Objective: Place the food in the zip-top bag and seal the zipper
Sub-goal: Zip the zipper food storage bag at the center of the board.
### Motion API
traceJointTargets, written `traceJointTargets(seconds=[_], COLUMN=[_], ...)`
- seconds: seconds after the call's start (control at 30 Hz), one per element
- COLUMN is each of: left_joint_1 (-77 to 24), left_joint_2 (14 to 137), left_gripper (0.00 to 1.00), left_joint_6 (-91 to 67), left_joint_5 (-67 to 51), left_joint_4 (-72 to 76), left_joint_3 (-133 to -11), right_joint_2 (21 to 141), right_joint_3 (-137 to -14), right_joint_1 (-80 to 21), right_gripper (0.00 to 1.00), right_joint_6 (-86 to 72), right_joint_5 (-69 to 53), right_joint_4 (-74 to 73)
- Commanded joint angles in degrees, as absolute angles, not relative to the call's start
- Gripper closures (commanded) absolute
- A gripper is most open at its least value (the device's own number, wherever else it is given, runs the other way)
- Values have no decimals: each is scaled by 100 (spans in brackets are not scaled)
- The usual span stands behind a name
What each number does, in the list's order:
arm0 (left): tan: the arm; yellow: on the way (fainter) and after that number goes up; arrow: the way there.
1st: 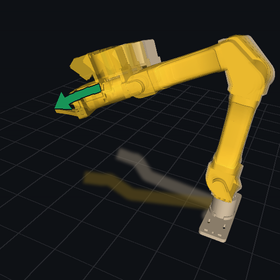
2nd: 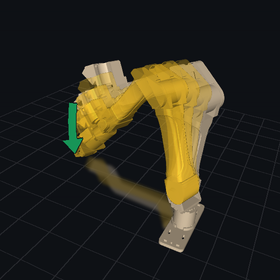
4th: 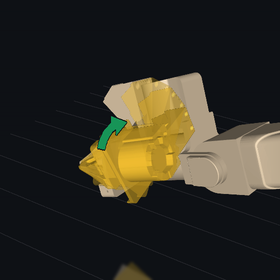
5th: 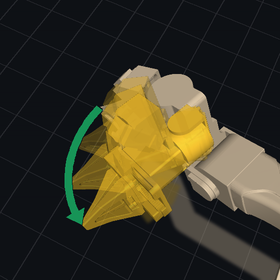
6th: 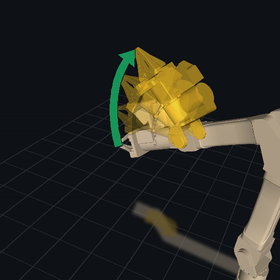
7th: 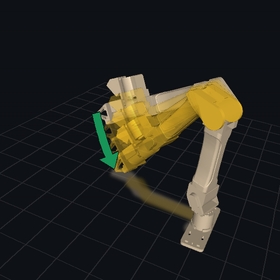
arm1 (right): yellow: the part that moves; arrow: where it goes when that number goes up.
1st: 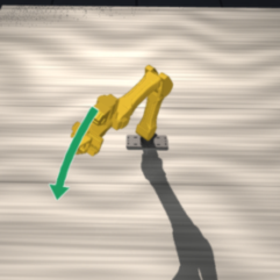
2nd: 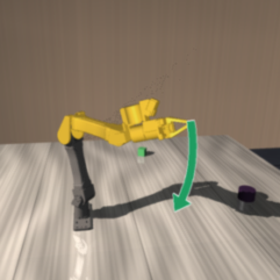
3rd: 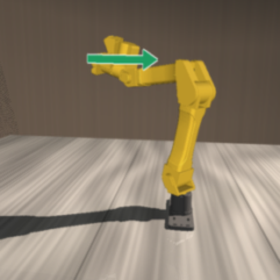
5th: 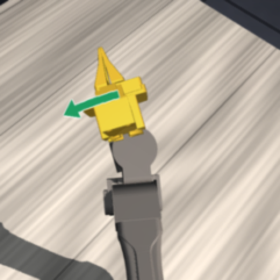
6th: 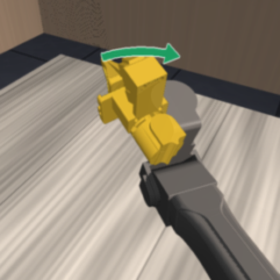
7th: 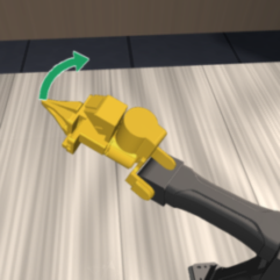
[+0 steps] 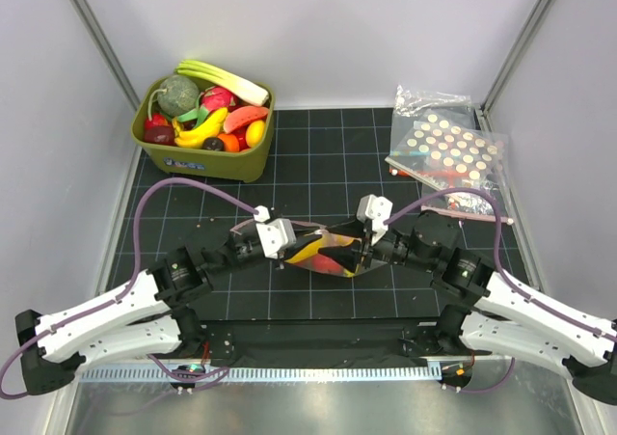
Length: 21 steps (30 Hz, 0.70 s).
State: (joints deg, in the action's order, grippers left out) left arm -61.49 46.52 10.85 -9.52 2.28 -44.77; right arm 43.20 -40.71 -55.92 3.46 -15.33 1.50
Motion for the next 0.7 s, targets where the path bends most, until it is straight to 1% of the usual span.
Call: traceJointTargets(seconds=[0.0, 0.17, 0.27, 0.3, 0.33, 0.37, 0.4, 0.53, 0.67], left_joint_1=[-6170, -6170, -6170, -6170, -6170, -6170, -6170, -6170, -6170], left_joint_2=[4518, 4544, 4605, 4623, 4658, 4658, 4676, 4702, 4737], left_gripper=[100, 100, 100, 100, 100, 100, 100, 100, 100], left_joint_6=[1011, 1002, 1002, 993, 1002, 1002, 1002, 967, 940], left_joint_5=[-1141, -1547, -1661, -1687, -1714, -1705, -1670, -1267, -730], left_joint_4=[580, 571, 545, 519, 510, 501, 492, 492, 510], left_joint_3=[-4632, -4649, -4684, -4693, -4702, -4720, -4720, -4720, -4702], right_joint_2=[4491, 4544, 4421, 4386, 4368, 4316, 4298, 4201, 4017], right_joint_3=[-4157, -4149, -4079, -4061, -4061, -4061, -4052, -3982, -3789], right_joint_1=[-5616, -5616, -5616, -5616, -5616, -5616, -5616, -5616, -5616], right_gripper=[47, 56, 63, 72, 89, 96, 99, 99, 99], right_joint_6=[448, 396, 352, 343, 343, 334, 325, 220, 18], right_joint_5=[-1424, -1354, -1266, -1248, -1239, -1248, -1248, -950, -318], right_joint_4=[439, 571, 668, 677, 677, 677, 685, 817, 1054])
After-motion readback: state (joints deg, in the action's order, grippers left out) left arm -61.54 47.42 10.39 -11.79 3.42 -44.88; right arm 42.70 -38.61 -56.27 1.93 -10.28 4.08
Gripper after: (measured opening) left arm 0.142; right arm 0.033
